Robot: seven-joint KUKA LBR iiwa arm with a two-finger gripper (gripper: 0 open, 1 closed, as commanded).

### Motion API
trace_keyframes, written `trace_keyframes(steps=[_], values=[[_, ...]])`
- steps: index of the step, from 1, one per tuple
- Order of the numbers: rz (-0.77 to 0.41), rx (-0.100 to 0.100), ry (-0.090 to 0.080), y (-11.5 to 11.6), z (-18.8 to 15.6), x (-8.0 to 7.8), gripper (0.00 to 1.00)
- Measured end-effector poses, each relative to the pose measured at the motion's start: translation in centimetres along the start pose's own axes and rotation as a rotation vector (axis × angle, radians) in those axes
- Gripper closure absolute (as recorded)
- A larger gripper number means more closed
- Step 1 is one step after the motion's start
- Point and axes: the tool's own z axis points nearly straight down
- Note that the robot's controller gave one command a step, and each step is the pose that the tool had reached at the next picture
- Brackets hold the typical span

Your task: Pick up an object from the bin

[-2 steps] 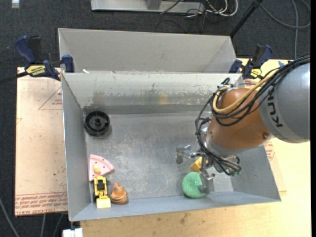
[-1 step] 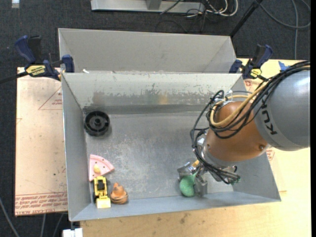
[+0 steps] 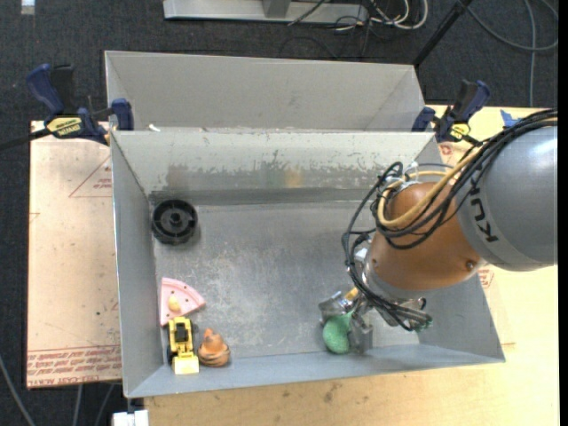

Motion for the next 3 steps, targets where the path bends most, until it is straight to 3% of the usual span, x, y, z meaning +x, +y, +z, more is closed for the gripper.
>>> trace_keyframes(steps=[1,2,3], values=[[0.003,0.0,0.0,0.0,-11.8,-1.2,1.0],[0.003,-0.001,0.0,0.0,-11.8,-1.2,1.0],[-0.006,-0.004,0.005,-1.7,-16.7,-1.6,1.0]])
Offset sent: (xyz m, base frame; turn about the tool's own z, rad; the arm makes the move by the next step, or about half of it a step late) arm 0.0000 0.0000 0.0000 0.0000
